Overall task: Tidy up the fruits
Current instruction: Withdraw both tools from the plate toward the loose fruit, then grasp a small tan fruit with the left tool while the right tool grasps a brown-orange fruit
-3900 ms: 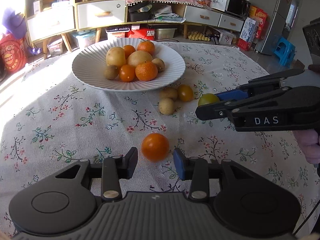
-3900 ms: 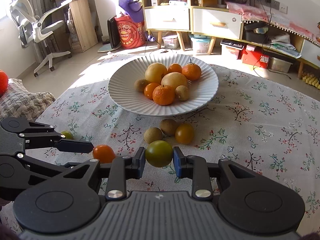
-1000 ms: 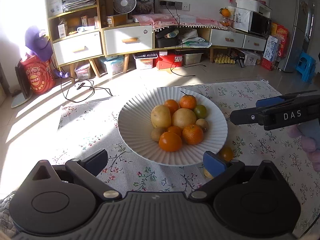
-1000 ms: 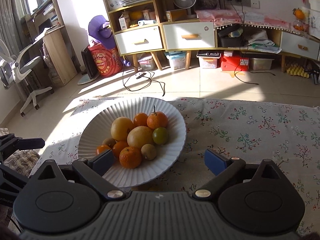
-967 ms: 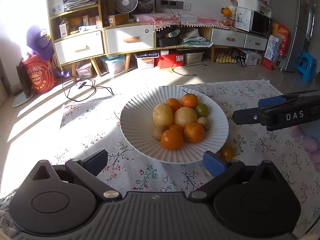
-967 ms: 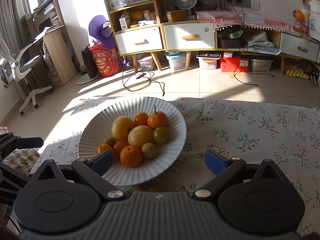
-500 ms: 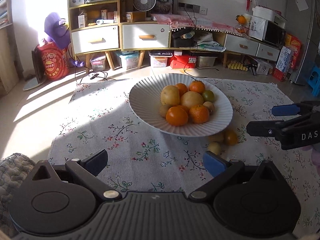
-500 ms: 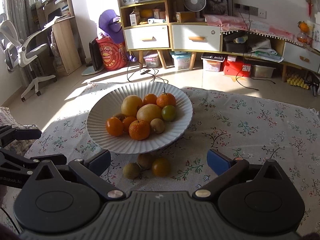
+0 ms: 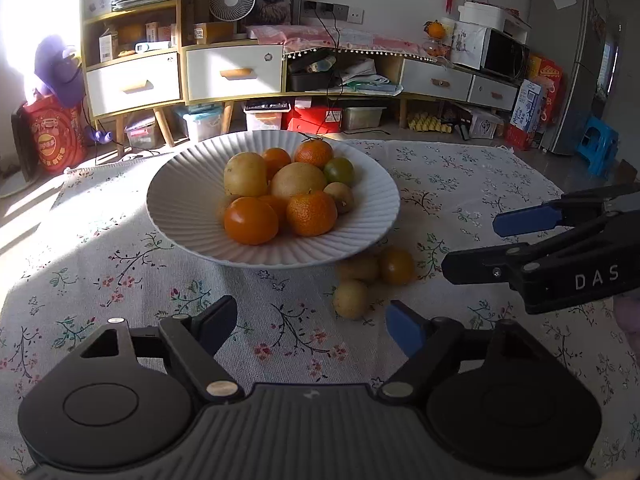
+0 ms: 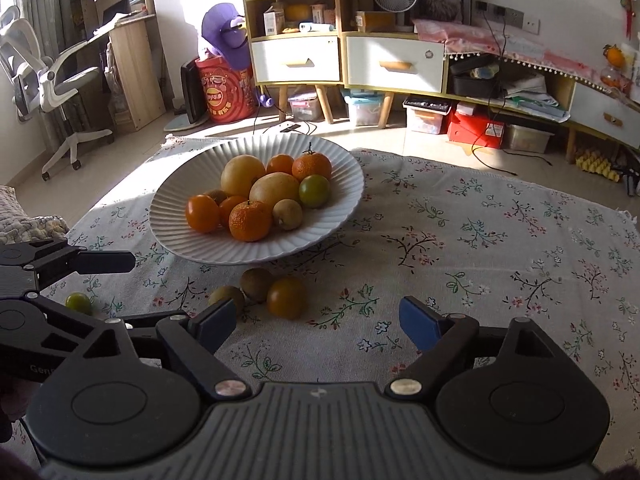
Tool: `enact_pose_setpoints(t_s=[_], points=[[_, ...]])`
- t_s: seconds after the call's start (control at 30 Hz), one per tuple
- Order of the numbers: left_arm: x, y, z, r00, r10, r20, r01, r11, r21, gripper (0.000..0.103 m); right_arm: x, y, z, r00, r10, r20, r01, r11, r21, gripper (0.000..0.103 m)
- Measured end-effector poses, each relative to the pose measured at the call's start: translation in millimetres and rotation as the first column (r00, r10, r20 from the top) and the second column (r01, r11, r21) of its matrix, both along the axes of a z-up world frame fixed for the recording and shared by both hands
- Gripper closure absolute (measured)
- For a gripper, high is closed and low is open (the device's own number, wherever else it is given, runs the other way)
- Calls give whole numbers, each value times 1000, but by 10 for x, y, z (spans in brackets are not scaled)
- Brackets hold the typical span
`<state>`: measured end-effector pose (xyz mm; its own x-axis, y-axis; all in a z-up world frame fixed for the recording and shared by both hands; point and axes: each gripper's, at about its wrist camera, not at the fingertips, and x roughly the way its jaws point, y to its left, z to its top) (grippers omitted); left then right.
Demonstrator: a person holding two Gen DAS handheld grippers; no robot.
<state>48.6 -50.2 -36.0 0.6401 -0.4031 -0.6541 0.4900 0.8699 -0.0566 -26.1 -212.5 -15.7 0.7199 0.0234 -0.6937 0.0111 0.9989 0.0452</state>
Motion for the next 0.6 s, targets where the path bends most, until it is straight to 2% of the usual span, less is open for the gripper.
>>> enact_pose_setpoints(t_s=[0.1,0.17,0.23,0.27,0.4,0.6], points=[[39,-35,-51,1000,-14,-14,14,1000,-8,43,2,-24,-30,1000,12,-17,-12,1000,11,36],[67,-52,-71,999,-22,-30,22,1000,-12,52,7,-28,-49,999,29,-27,-28,999,16,51],[82,-59,-90,999,-24,-40,23,1000,-18,65,22,-35,-74,998,47,-40,-46,999,28,61],[91,-56,-95,999,-26,-46,25,999,-23,67,28,-40,-90,997,55,-47,-53,998,34,66],[105,-70,-94,996,-47,-72,44,998,-49,77,74,-53,-150,996,59,-72,-54,996,66,71],[120,-128,-93,995,-44,-92,39,998,-52,77,112,-32,-165,994,71,-84,-63,994,88,71]])
